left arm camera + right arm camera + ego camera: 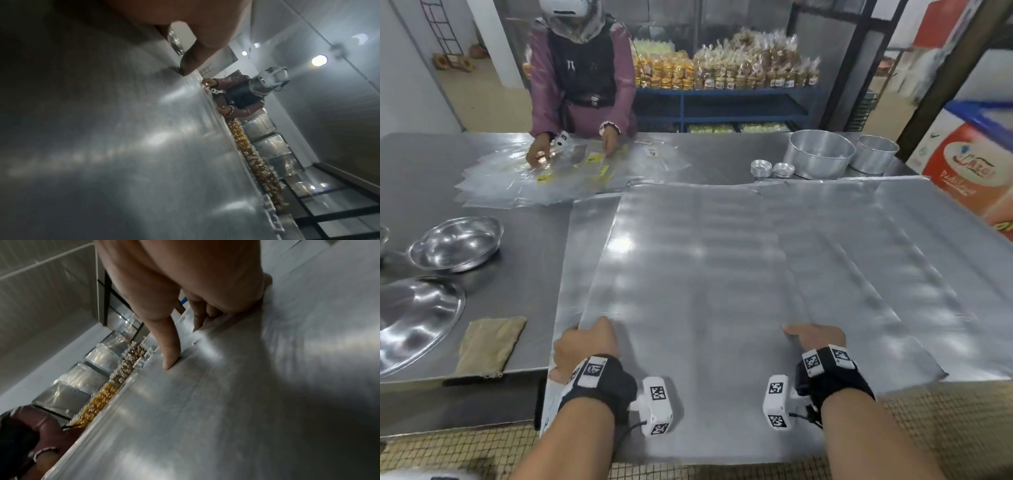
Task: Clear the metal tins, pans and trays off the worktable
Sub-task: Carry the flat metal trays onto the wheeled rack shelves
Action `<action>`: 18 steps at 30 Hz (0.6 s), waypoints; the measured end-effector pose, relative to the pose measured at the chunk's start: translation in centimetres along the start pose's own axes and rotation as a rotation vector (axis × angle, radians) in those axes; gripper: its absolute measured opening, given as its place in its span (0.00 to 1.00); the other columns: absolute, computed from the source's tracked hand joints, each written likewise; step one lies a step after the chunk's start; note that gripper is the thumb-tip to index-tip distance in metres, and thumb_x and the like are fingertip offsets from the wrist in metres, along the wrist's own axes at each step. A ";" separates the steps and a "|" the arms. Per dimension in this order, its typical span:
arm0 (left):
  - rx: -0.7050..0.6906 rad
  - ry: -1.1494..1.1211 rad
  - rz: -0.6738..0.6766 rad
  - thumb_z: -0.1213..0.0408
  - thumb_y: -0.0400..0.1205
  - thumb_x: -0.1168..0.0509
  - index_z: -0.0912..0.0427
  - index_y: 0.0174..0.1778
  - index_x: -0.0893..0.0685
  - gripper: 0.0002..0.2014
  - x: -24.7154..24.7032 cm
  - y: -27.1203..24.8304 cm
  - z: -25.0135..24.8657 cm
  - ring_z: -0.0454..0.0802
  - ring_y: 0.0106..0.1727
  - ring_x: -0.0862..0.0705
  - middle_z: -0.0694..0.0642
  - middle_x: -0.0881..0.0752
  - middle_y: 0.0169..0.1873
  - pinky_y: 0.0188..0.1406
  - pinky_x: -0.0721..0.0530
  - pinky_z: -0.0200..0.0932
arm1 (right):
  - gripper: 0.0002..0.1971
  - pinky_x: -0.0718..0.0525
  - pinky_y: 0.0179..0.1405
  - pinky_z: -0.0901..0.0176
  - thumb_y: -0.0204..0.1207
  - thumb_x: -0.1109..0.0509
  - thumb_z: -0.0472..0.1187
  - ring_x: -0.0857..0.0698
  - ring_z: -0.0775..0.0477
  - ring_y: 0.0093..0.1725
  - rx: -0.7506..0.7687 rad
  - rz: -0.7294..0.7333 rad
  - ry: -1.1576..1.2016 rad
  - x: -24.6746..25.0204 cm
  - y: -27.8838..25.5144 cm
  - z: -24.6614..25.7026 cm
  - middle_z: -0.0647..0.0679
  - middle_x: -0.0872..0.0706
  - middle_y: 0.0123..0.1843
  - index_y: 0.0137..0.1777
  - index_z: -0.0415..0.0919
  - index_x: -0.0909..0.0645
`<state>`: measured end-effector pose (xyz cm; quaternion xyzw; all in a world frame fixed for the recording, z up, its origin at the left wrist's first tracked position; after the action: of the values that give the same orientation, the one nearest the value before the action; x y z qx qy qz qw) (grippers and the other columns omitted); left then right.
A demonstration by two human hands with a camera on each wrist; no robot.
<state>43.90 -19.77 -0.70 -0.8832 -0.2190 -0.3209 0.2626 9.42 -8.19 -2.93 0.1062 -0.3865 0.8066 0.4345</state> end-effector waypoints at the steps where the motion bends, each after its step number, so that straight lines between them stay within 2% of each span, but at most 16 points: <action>1: -0.008 -0.008 0.007 0.51 0.70 0.35 0.56 0.54 0.11 0.20 0.0 -0.4 -0.5 0.68 0.54 0.17 0.64 0.11 0.52 0.69 0.26 0.62 | 0.23 0.21 0.40 0.55 0.62 0.13 0.39 0.19 0.43 0.36 0.006 -0.025 0.029 0.6 -0.1 -0.3 0.41 0.15 0.41 0.54 0.25 0.12; 4: -0.051 -0.088 0.024 0.51 0.68 0.35 0.53 0.55 0.09 0.22 -0.2 -2.3 -2.0 0.67 0.54 0.19 0.62 0.10 0.51 0.70 0.26 0.62 | 0.26 0.23 0.46 0.59 0.65 0.14 0.38 0.14 0.40 0.49 0.025 -0.121 0.101 3.4 -1.6 -1.3 0.38 0.13 0.51 0.60 0.26 0.15; 5: -0.077 -0.107 0.043 0.52 0.68 0.35 0.52 0.55 0.09 0.21 -0.4 -3.2 -2.5 0.66 0.54 0.20 0.61 0.10 0.52 0.71 0.27 0.62 | 0.25 0.23 0.47 0.60 0.66 0.15 0.39 0.14 0.41 0.51 0.026 -0.138 0.127 4.5 -2.1 -1.8 0.38 0.12 0.53 0.60 0.27 0.15; 7: -0.133 -0.123 0.093 0.52 0.70 0.35 0.52 0.56 0.09 0.20 -0.9 -4.9 -3.3 0.64 0.50 0.24 0.61 0.10 0.53 0.71 0.27 0.61 | 0.22 0.21 0.47 0.58 0.68 0.17 0.42 0.13 0.42 0.51 0.026 -0.162 0.136 7.0 -3.0 -3.0 0.38 0.11 0.55 0.58 0.30 0.13; 8: -0.159 -0.124 0.116 0.53 0.70 0.34 0.51 0.57 0.09 0.20 -1.1 -6.0 -3.7 0.62 0.48 0.26 0.61 0.11 0.53 0.70 0.26 0.60 | 0.21 0.20 0.48 0.56 0.70 0.18 0.44 0.12 0.40 0.54 0.029 -0.176 0.122 8.3 -3.7 -3.8 0.37 0.10 0.57 0.57 0.32 0.13; 10: -0.205 -0.121 0.163 0.53 0.70 0.35 0.51 0.58 0.09 0.22 -1.9 -8.2 -4.1 0.61 0.47 0.28 0.61 0.10 0.53 0.70 0.26 0.60 | 0.19 0.18 0.51 0.54 0.70 0.19 0.43 0.13 0.39 0.59 0.007 -0.234 0.139 11.2 -4.8 -5.5 0.35 0.11 0.59 0.55 0.29 0.13; 12: -0.252 -0.108 0.224 0.53 0.69 0.35 0.52 0.58 0.10 0.22 -2.6 -10.8 -4.1 0.61 0.47 0.29 0.61 0.10 0.52 0.70 0.26 0.61 | 0.22 0.14 0.53 0.50 0.68 0.18 0.39 0.12 0.37 0.59 -0.035 -0.310 0.198 14.2 -6.1 -7.6 0.32 0.12 0.60 0.56 0.23 0.15; 14: -0.298 -0.089 0.297 0.52 0.68 0.36 0.54 0.56 0.10 0.23 -3.3 -13.7 -3.8 0.62 0.48 0.27 0.61 0.10 0.51 0.70 0.26 0.62 | 0.24 0.17 0.49 0.56 0.67 0.17 0.41 0.12 0.38 0.56 -0.072 -0.364 0.269 17.2 -7.7 -10.3 0.36 0.12 0.60 0.59 0.26 0.15; 16: -0.340 -0.072 0.366 0.50 0.67 0.36 0.54 0.59 0.10 0.26 -3.9 -16.7 -3.3 0.65 0.54 0.21 0.61 0.10 0.55 0.72 0.27 0.61 | 0.24 0.22 0.46 0.58 0.70 0.18 0.47 0.12 0.38 0.57 -0.071 -0.392 0.308 20.0 -9.3 -13.3 0.37 0.11 0.60 0.60 0.31 0.14; 18: -0.376 -0.065 0.437 0.52 0.69 0.34 0.54 0.63 0.11 0.26 -4.3 -19.7 -2.5 0.67 0.62 0.20 0.61 0.12 0.60 0.74 0.29 0.60 | 0.22 0.22 0.46 0.56 0.68 0.17 0.47 0.12 0.37 0.54 -0.106 -0.483 0.360 22.7 -10.8 -16.6 0.35 0.11 0.57 0.55 0.31 0.14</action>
<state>28.80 -7.12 4.43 -0.9526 0.0316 -0.2630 0.1499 7.04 21.21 3.08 0.0278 -0.3084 0.6644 0.6802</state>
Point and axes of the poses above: each hand's wrist, its own y-axis towards the middle knuckle, its own x-axis out of the back of the hand, z = x × y, the point moved 1 cm from there along y, towards the middle knuckle
